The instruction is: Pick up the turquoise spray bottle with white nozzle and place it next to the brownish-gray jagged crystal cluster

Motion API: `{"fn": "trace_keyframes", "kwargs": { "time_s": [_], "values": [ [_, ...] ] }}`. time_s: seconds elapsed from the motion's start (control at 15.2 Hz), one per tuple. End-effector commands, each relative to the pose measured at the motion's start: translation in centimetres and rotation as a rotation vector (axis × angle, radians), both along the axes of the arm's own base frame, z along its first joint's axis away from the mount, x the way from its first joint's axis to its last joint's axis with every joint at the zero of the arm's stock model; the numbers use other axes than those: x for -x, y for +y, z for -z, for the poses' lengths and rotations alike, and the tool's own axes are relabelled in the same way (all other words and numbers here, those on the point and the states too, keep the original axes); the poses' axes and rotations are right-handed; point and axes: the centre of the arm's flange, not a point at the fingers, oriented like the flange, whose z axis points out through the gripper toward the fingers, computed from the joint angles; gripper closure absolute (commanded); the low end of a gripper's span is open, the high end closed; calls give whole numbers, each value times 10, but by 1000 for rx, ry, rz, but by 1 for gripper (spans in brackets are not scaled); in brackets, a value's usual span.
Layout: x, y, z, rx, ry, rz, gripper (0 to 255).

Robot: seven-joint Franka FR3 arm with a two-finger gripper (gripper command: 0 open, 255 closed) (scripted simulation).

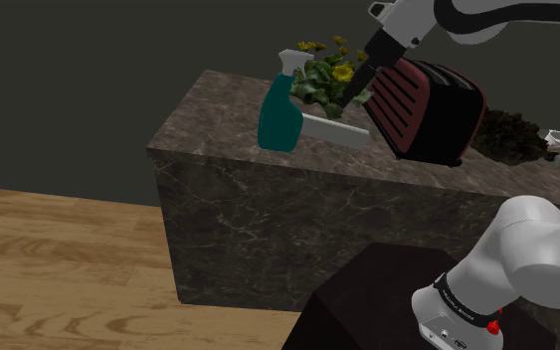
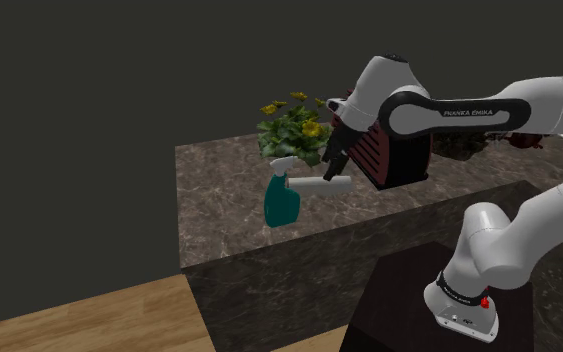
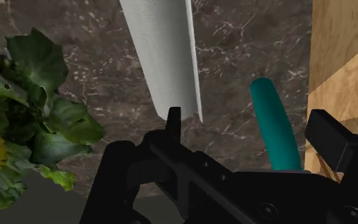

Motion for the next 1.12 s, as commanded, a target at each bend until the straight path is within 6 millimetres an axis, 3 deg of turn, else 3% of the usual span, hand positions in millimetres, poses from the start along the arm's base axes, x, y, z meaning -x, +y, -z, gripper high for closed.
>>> {"fn": "trace_keyframes", "kwargs": {
  "time_s": [0.0,0.46,1.06],
  "values": [
    [-13,16,6,-16,-35,-86,0],
    [-41,78,10,-71,-139,-361,0],
    [-53,93,45,-71,-139,-361,0]
  ]
}}
